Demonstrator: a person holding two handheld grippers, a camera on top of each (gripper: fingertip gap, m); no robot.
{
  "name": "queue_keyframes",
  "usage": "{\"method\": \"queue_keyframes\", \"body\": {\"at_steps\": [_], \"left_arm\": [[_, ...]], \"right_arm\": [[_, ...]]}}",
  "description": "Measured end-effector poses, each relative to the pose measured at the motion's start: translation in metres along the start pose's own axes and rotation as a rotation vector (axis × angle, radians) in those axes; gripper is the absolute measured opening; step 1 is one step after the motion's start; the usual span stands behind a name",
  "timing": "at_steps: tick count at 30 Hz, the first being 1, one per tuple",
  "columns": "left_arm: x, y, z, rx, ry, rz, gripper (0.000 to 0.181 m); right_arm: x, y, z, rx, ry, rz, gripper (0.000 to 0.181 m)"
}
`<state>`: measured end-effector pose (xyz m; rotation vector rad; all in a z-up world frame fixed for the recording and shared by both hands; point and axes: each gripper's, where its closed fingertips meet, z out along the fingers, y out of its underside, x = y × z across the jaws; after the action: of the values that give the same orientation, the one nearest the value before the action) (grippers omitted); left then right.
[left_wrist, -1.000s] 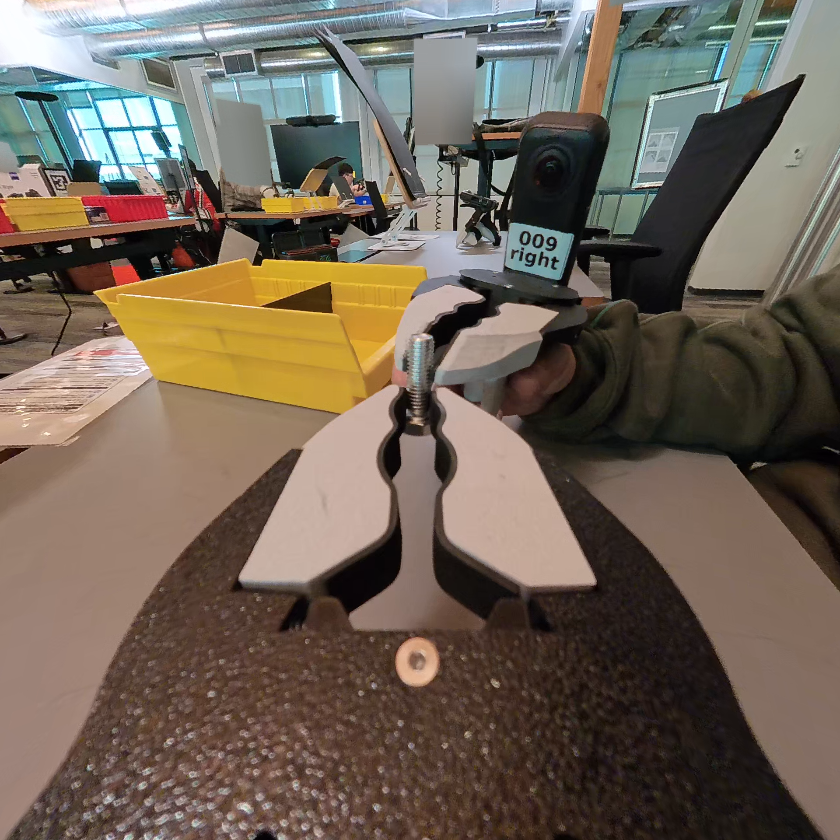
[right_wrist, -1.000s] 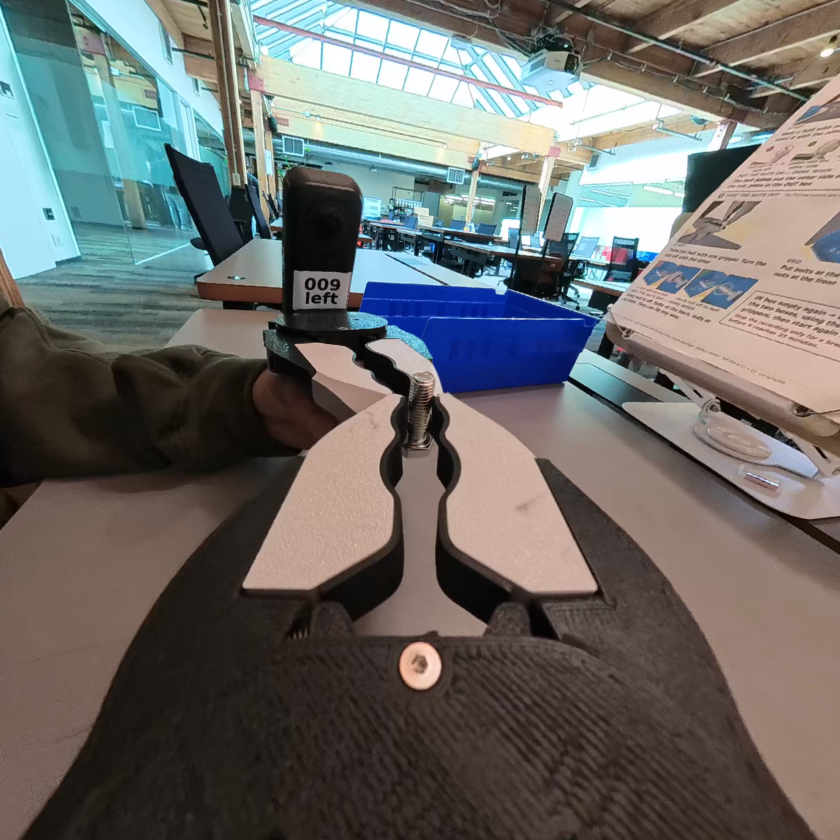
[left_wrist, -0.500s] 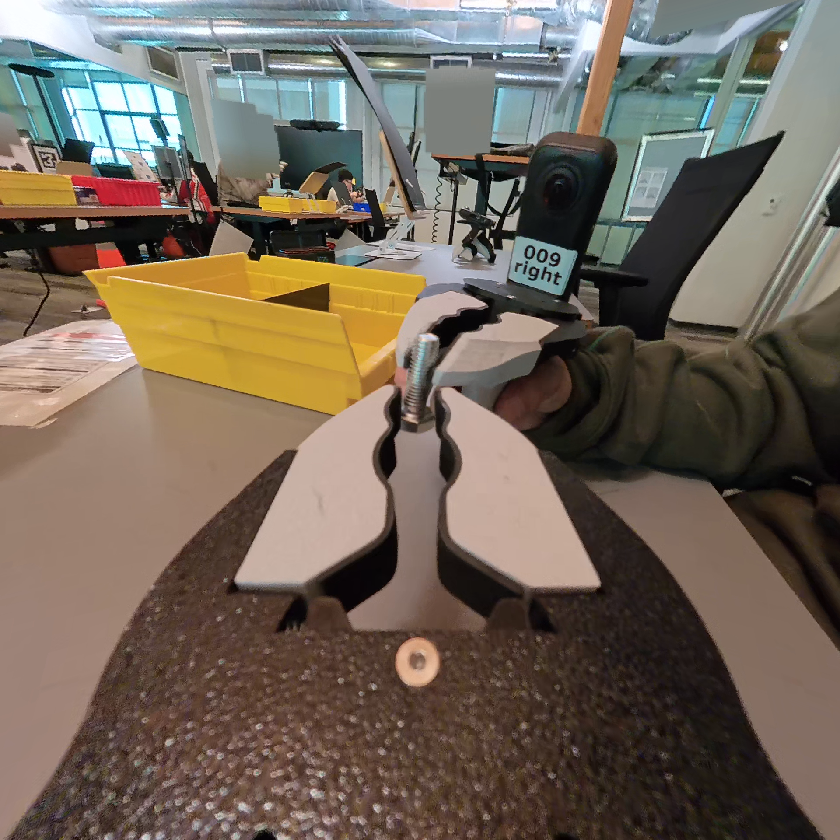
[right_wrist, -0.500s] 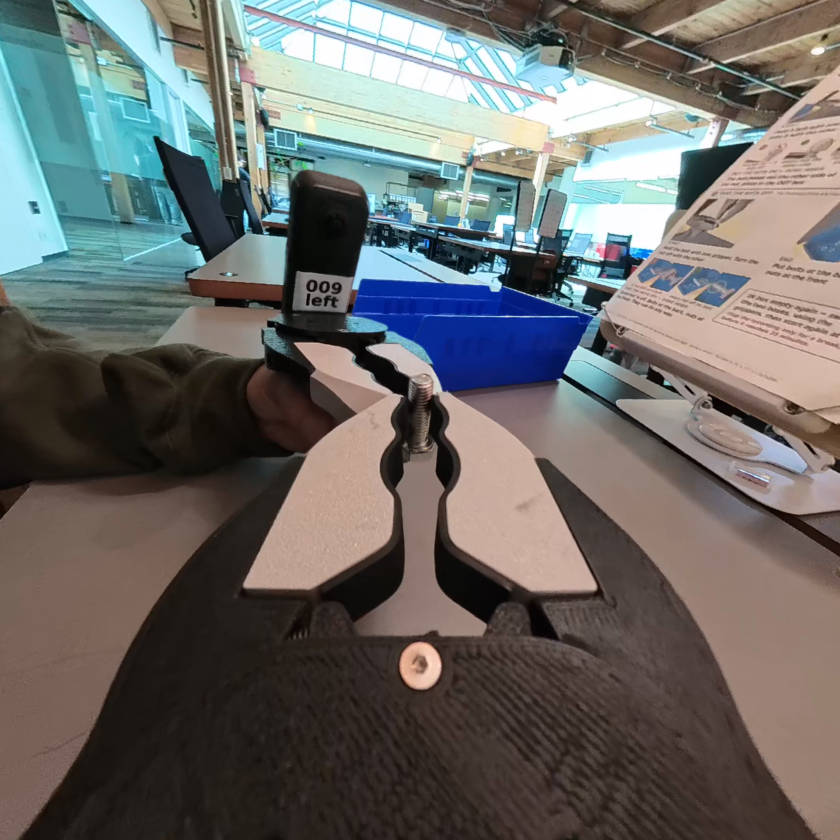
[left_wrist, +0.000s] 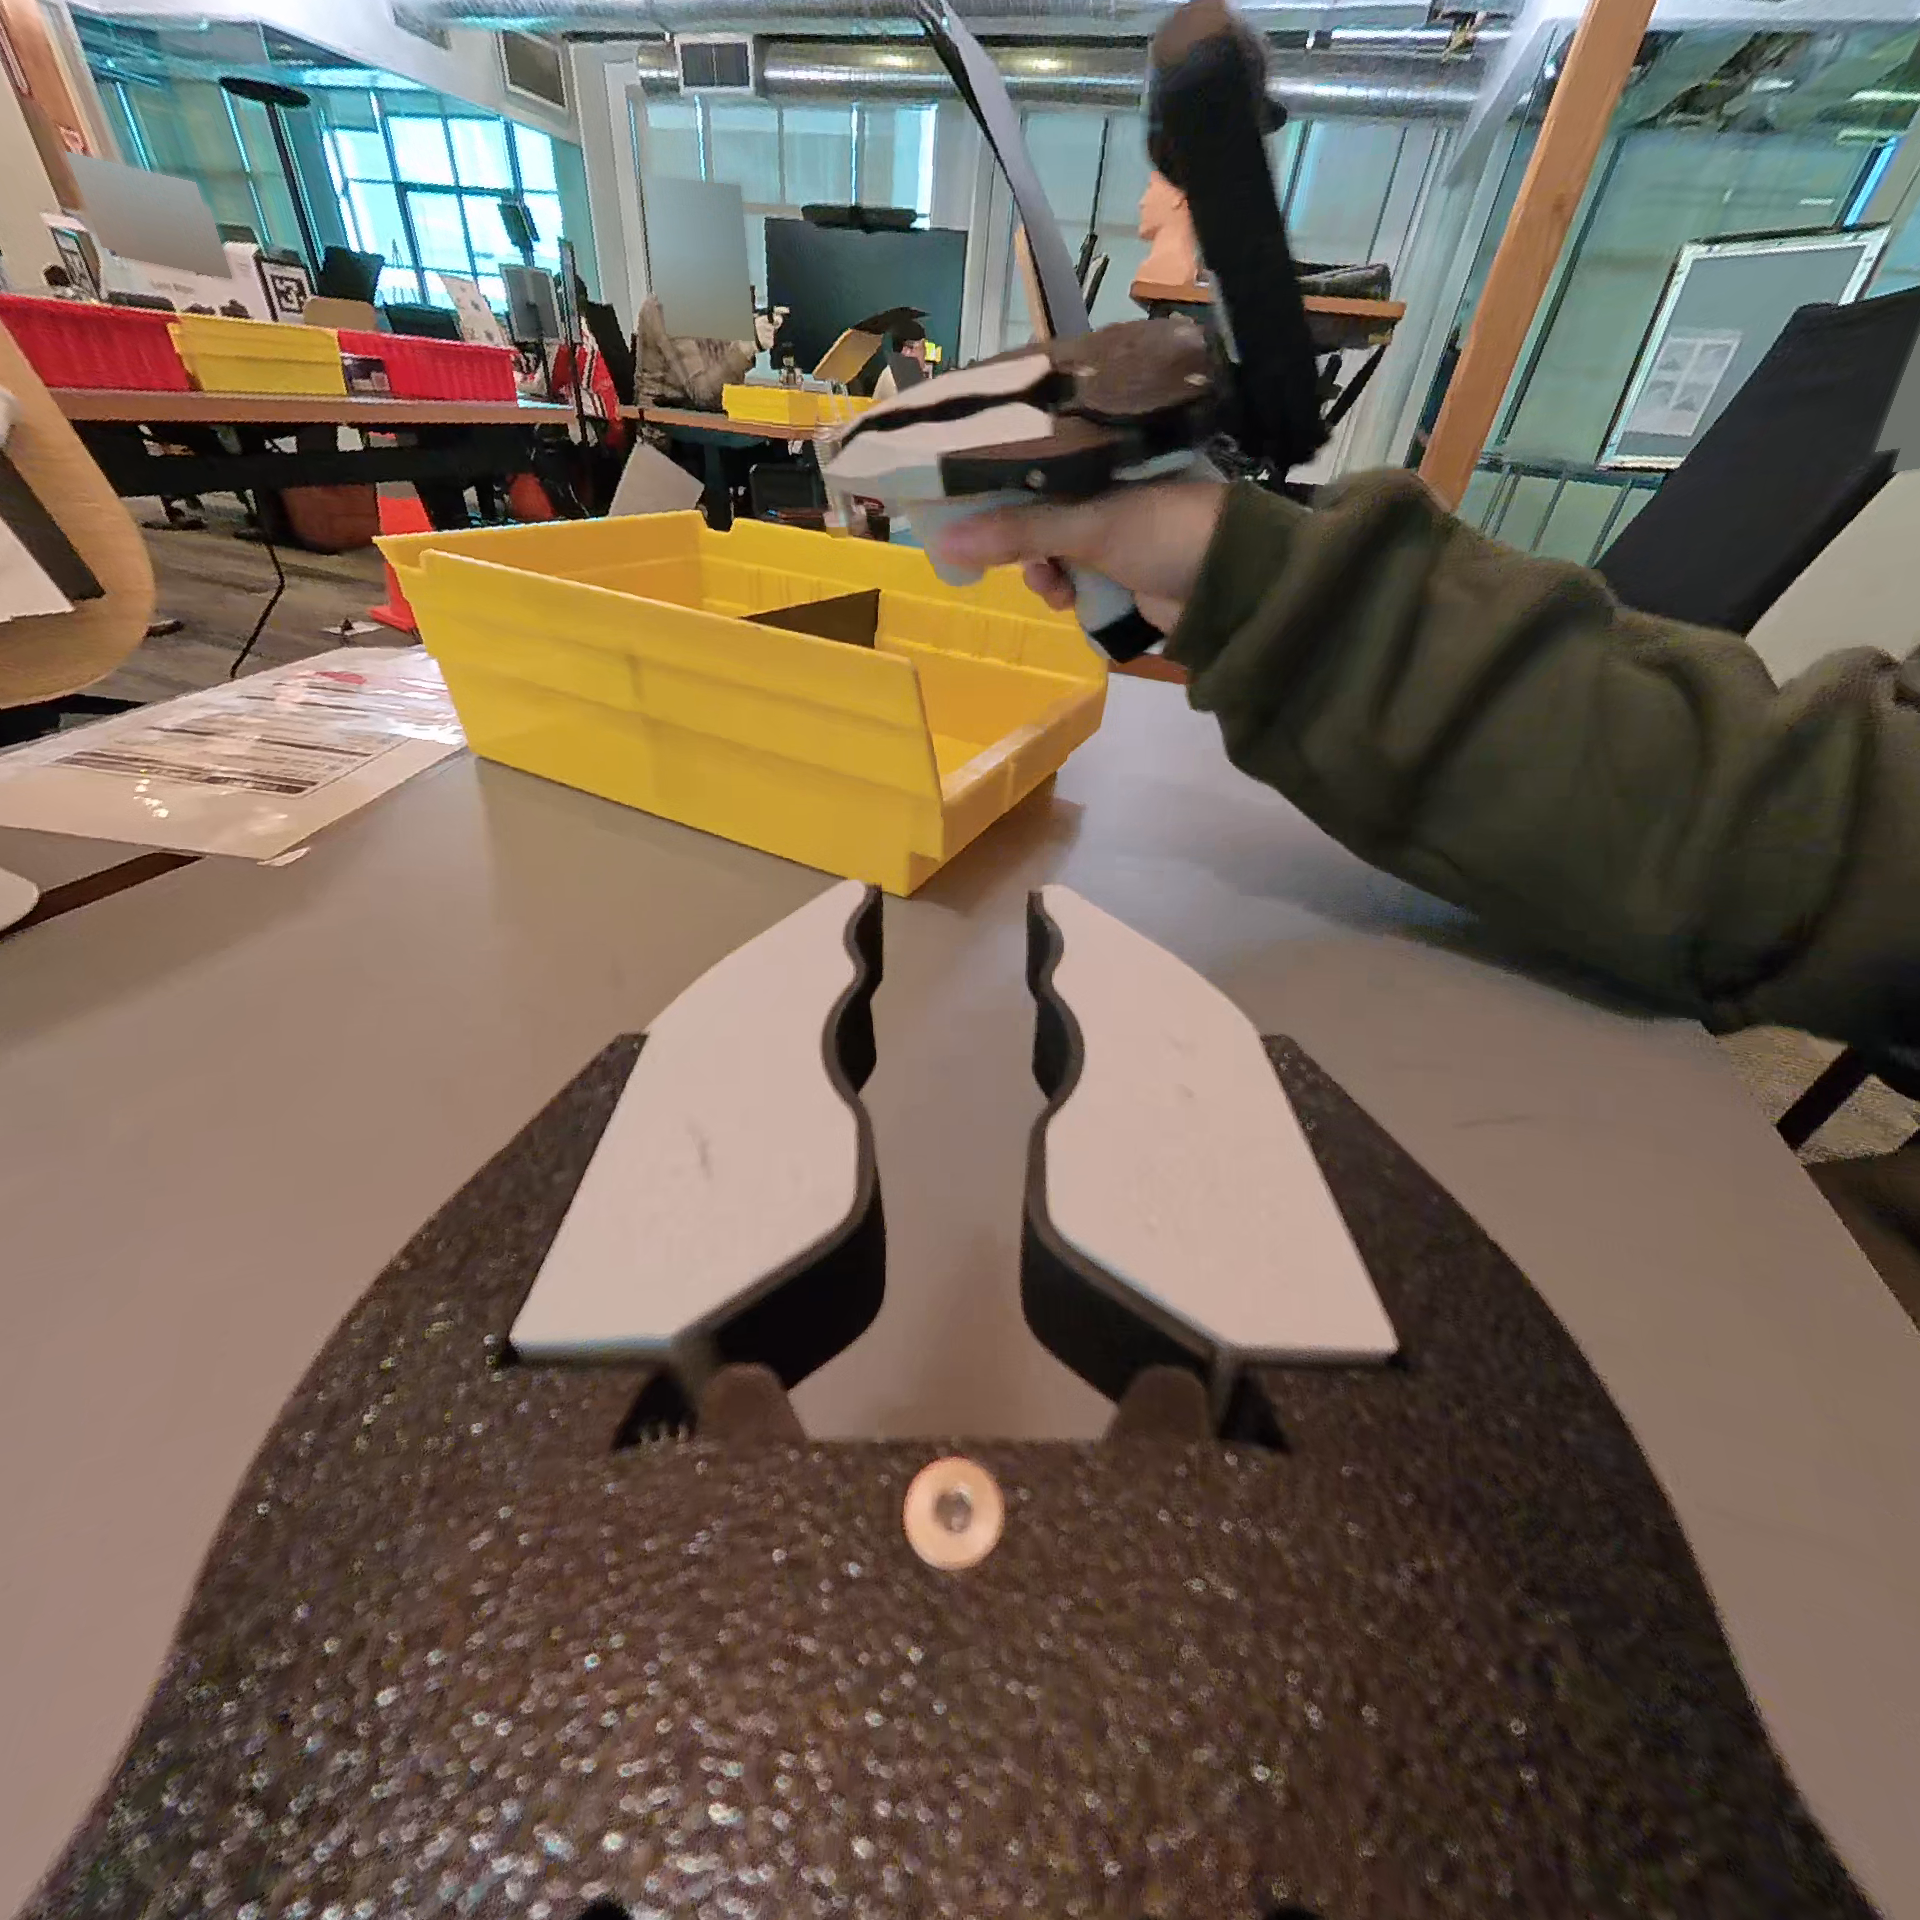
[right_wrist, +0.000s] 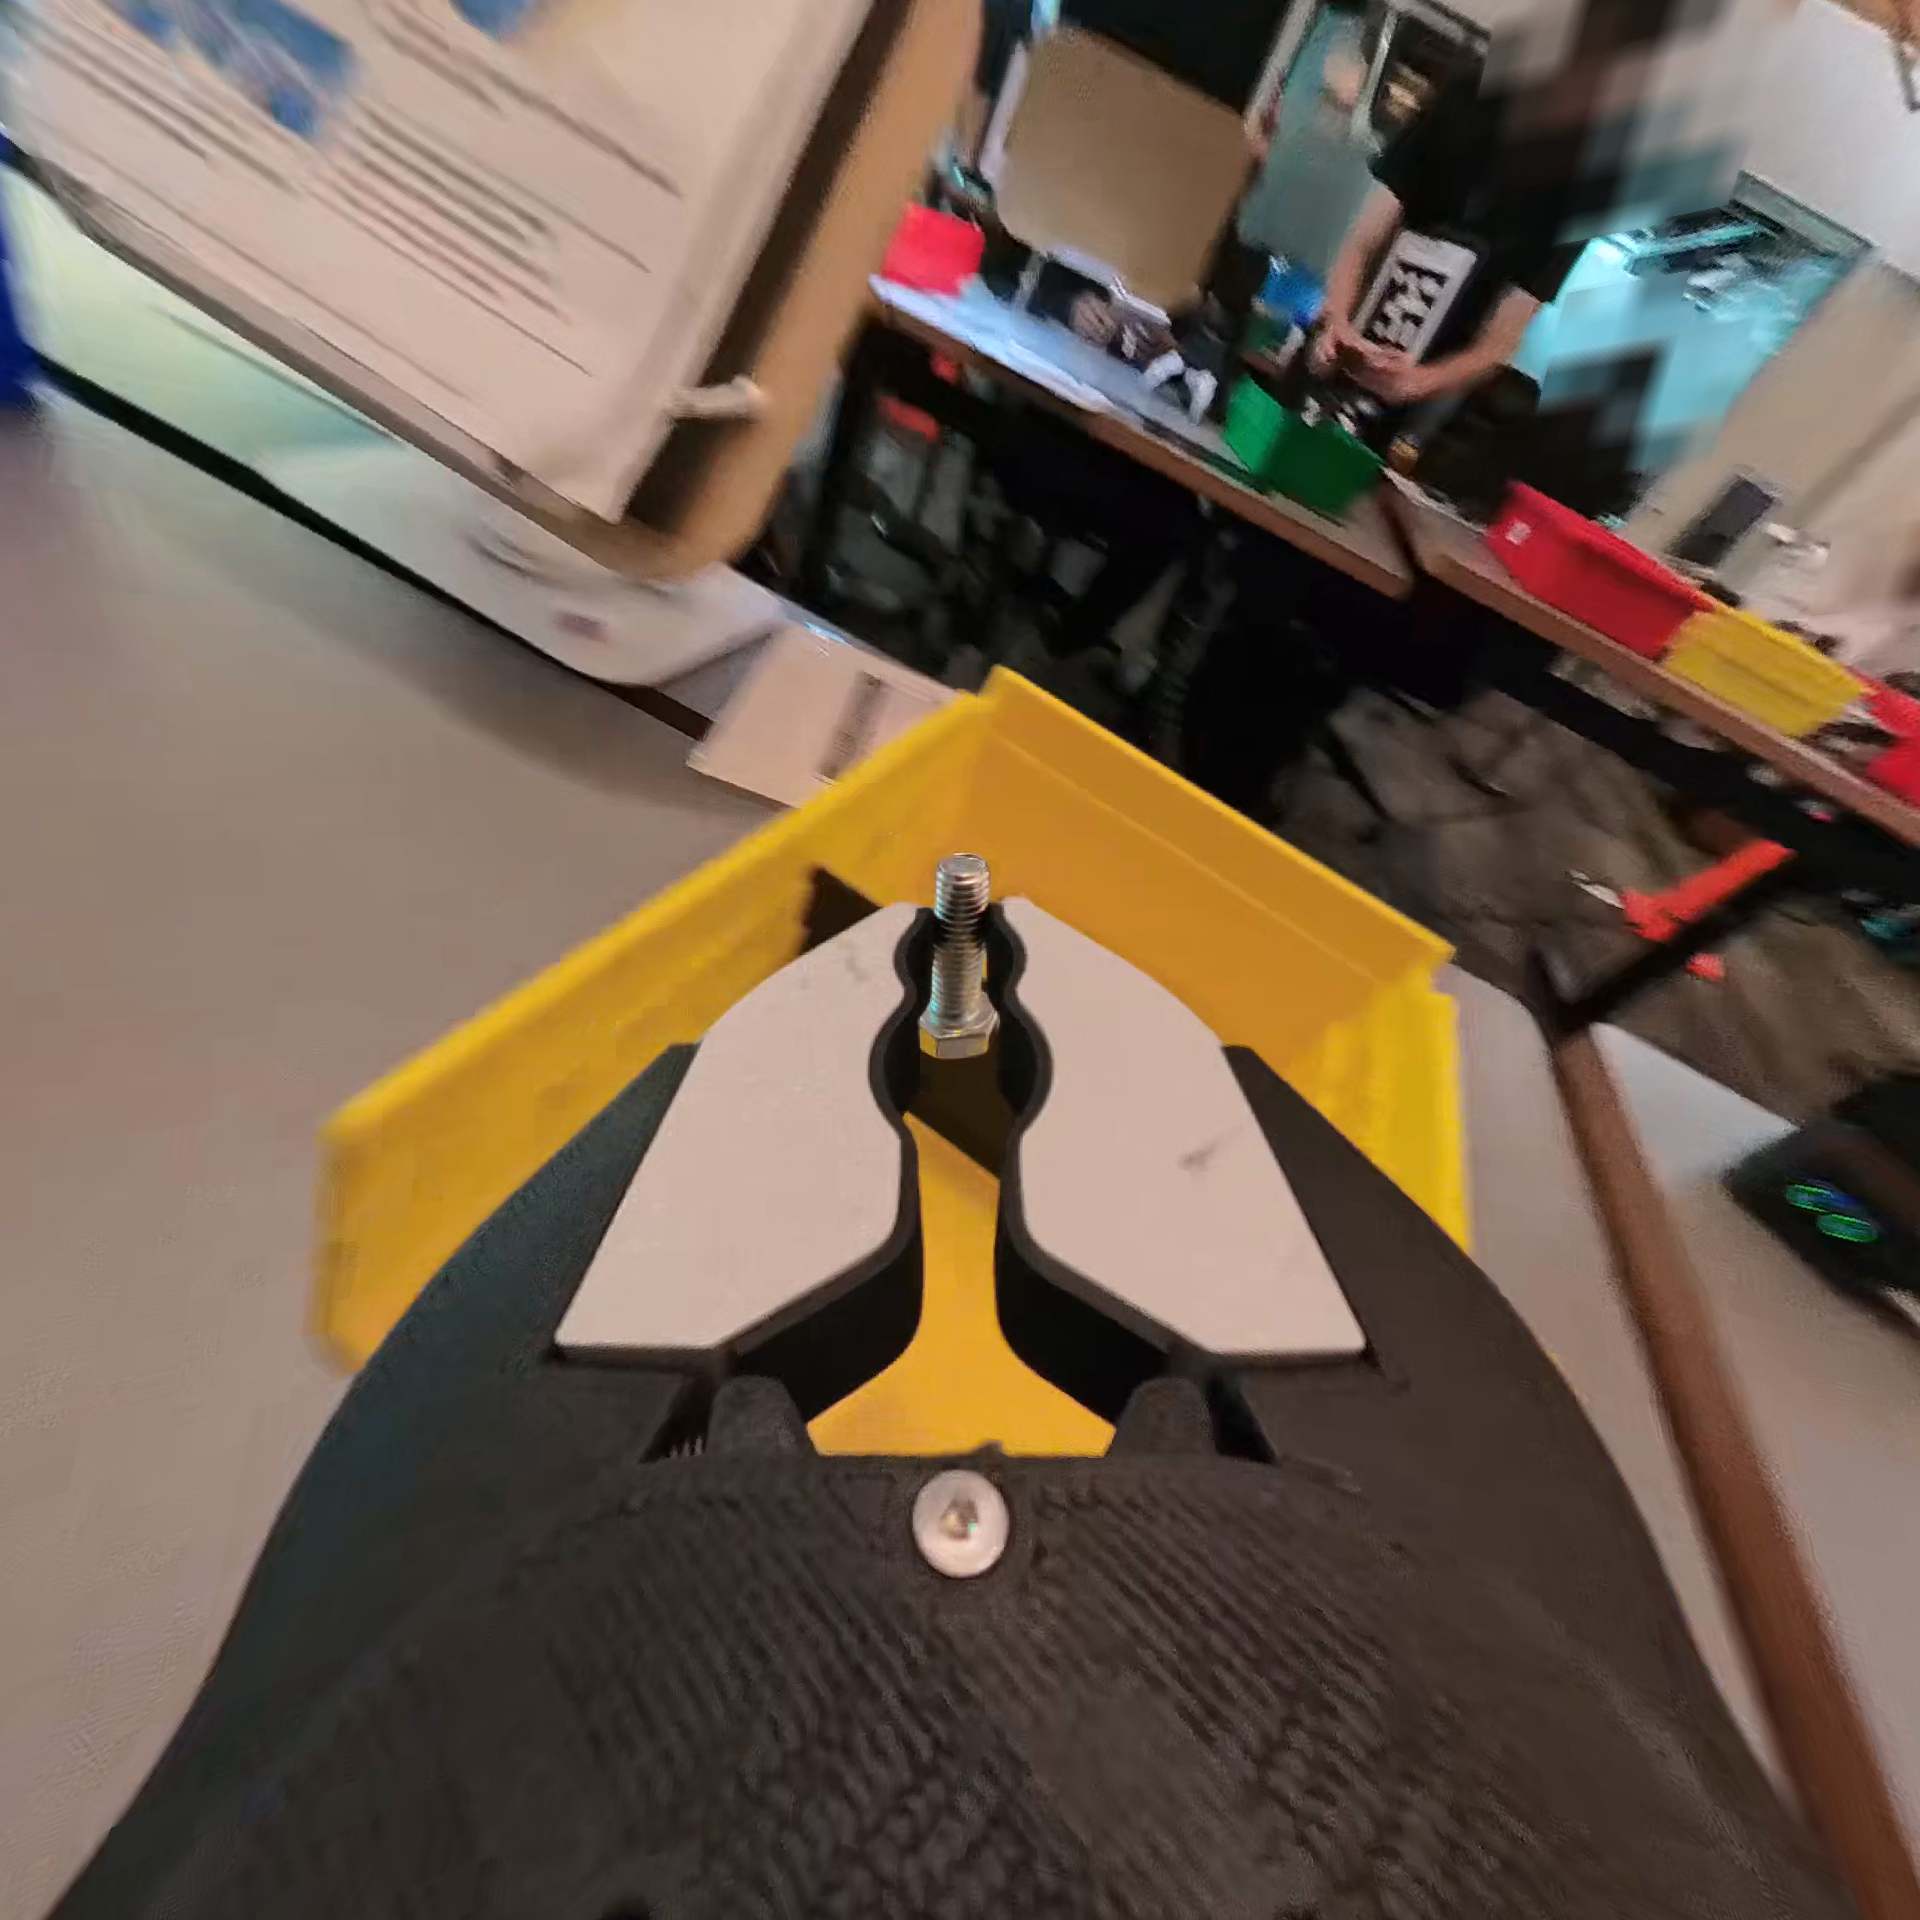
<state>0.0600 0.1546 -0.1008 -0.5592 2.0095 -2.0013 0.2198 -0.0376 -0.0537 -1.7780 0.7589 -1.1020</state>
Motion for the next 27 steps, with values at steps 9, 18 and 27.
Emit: {"method": "queue_keyframes", "body": {"at_steps": [9, 18, 27], "left_arm": [[-0.004, 0.0, -0.002, -0.006, -0.018, 0.007, 0.025], [-0.012, -0.003, -0.007, 0.0, -0.049, -0.029, 0.023], [-0.065, -0.05, -0.099, -0.225, -0.437, 0.056, 0.016]], "right_arm": [[0.051, 0.053, 0.079, -0.386, 0.036, -0.068, 0.015], [-0.077, -0.041, 0.025, 0.095, -0.168, 0.094, 0.05], [-0.184, -0.031, -0.024, 0.343, -0.467, 0.196, 0.039]]}}
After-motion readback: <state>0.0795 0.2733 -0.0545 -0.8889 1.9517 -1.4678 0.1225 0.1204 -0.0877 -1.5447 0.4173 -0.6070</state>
